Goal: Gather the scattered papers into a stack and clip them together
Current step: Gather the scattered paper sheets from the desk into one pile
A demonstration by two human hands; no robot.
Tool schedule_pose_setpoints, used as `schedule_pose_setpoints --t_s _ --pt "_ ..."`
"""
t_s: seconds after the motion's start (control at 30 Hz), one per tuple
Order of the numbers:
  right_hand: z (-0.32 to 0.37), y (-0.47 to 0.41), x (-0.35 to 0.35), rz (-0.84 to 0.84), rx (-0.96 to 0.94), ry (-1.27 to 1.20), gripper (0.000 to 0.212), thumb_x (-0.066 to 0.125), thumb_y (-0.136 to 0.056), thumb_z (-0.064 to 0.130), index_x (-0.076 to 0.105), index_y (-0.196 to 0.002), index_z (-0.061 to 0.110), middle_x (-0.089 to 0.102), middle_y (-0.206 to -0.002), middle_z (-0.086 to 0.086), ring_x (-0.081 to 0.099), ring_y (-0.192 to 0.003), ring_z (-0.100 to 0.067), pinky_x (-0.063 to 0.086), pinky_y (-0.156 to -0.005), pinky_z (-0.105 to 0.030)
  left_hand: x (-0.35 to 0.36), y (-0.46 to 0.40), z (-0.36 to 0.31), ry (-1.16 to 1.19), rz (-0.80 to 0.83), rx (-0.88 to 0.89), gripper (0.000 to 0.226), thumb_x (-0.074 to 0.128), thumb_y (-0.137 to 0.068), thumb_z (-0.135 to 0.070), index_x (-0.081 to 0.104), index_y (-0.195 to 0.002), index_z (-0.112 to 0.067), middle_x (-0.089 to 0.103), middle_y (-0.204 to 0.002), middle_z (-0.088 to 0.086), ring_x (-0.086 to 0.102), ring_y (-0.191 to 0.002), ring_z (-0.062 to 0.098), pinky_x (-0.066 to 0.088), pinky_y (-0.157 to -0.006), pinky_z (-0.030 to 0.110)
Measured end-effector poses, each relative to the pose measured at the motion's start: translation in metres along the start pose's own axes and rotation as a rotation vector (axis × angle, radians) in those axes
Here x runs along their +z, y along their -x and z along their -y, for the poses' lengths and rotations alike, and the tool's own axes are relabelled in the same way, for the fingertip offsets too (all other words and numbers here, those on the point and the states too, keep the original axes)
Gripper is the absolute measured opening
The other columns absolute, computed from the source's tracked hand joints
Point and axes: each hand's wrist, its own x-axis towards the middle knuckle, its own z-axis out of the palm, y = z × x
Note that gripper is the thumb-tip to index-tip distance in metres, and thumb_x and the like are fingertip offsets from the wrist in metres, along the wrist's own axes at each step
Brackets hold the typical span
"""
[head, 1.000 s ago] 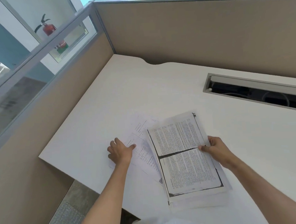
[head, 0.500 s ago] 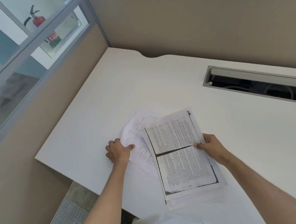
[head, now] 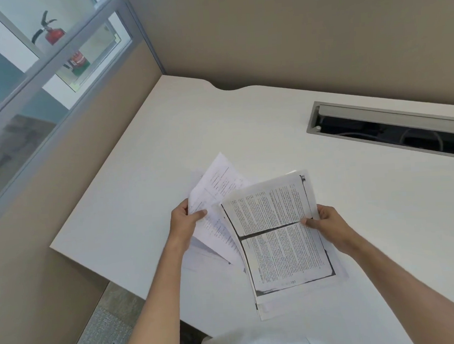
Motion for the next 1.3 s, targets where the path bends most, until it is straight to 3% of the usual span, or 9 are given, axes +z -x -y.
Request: schedule_pose_setpoints --t_s 0.17,0.33,0.4,0.47,0.6,0.77,0.9,1.03,1.3 --pt "0.013 -0.001 -0.001 0.009 -0.048 -0.044 0.025 0.061 -0.091 -0.002 0.069 -0.112 0.009 0.076 -0.112 -0.007 0.072 -0.103 -0.024 0.059 -0.086 -0.036 0.001 -0.004 -0.017 0.097 0.137 -0.021 0.033 0.069 -0.078 0.009 0.074 -0.093 -0.02 0.078 -0.089 0.002 0.071 -0.084 0.024 0.058 -0.074 0.036" --pt "0.03 -0.005 -0.001 0.027 -0.07 -0.05 0.026 0.059 -0.091 -0.002 0.068 -0.114 0.009 0.075 -0.114 -0.006 0.07 -0.108 -0.024 0.058 -0.088 -0.033 0.012 -0.01 -0.031 -0.01 0.274 -0.041 0.033 0.066 -0.08 0.011 0.07 -0.108 -0.007 0.072 -0.105 0.018 0.067 -0.095 0.034 0.053 -0.085 0.05" --pt "0.034 -0.006 -0.002 0.024 -0.081 -0.063 0.027 0.059 -0.091 -0.002 0.068 -0.114 0.009 0.075 -0.114 -0.005 0.069 -0.11 -0.024 0.055 -0.093 -0.036 0.019 -0.009 -0.038 -0.054 0.356 -0.016 0.029 0.072 -0.077 0.003 0.073 -0.103 -0.011 0.076 -0.102 0.012 0.071 -0.094 0.031 0.057 -0.082 0.044" --pt "0.036 -0.008 -0.001 0.017 -0.089 -0.086 0.028 0.059 -0.09 -0.003 0.068 -0.114 0.008 0.074 -0.116 -0.007 0.068 -0.112 -0.024 0.05 -0.099 -0.04 0.028 -0.008 -0.044 -0.088 0.426 0.022 0.029 0.077 -0.073 -0.006 0.075 -0.101 -0.014 0.076 -0.105 0.01 0.071 -0.101 0.028 0.056 -0.088 0.039" --pt "0.037 -0.011 0.002 0.01 -0.099 -0.133 0.033 0.059 -0.089 -0.003 0.063 -0.123 -0.002 0.068 -0.125 -0.017 0.063 -0.119 -0.031 0.046 -0.104 -0.045 0.045 -0.007 -0.049 -0.055 0.493 0.049 0.031 0.074 -0.072 -0.003 0.077 -0.097 -0.021 0.077 -0.104 0.004 0.071 -0.102 0.021 0.057 -0.084 0.028" --pt "0.035 -0.011 0.001 -0.036 -0.07 -0.186 0.03 0.06 -0.089 -0.002 0.065 -0.119 0.002 0.072 -0.117 -0.014 0.068 -0.111 -0.03 0.052 -0.097 -0.045 0.052 -0.012 -0.05 0.019 0.464 0.044 0.028 0.075 -0.074 -0.002 0.077 -0.097 -0.018 0.078 -0.099 0.006 0.073 -0.095 0.024 0.058 -0.073 0.03" --pt "0.031 -0.011 0.003 -0.07 -0.096 -0.188 0.032 0.061 -0.087 -0.006 0.066 -0.117 0.004 0.075 -0.111 -0.009 0.071 -0.104 -0.026 0.058 -0.089 -0.037 0.052 -0.018 -0.043 -0.002 0.375 0.04 0.022 0.071 -0.081 -0.002 0.076 -0.099 -0.015 0.077 -0.099 0.006 0.072 -0.091 0.023 0.059 -0.076 0.035" --pt "0.029 -0.01 0.007 -0.091 -0.124 -0.181 0.037 0.059 -0.087 -0.011 0.064 -0.118 0.008 0.075 -0.112 -0.009 0.072 -0.103 -0.023 0.058 -0.088 -0.035 0.046 -0.027 -0.037 -0.033 0.203 0.037 0.015 0.068 -0.087 -0.014 0.073 -0.098 -0.022 0.076 -0.093 -0.008 0.067 -0.088 0.013 0.052 -0.066 0.02" --pt "0.02 -0.01 0.003 -0.107 -0.048 -0.121 0.026 0.062 -0.086 -0.009 0.068 -0.108 0.004 0.077 -0.106 -0.01 0.072 -0.102 -0.027 0.056 -0.09 -0.038 0.02 -0.062 -0.026 -0.443 -0.079 0.175 0.057 0.074 -0.084 -0.027 0.051 -0.136 -0.019 0.054 -0.14 -0.001 0.048 -0.128 0.018 0.039 -0.101 0.028"
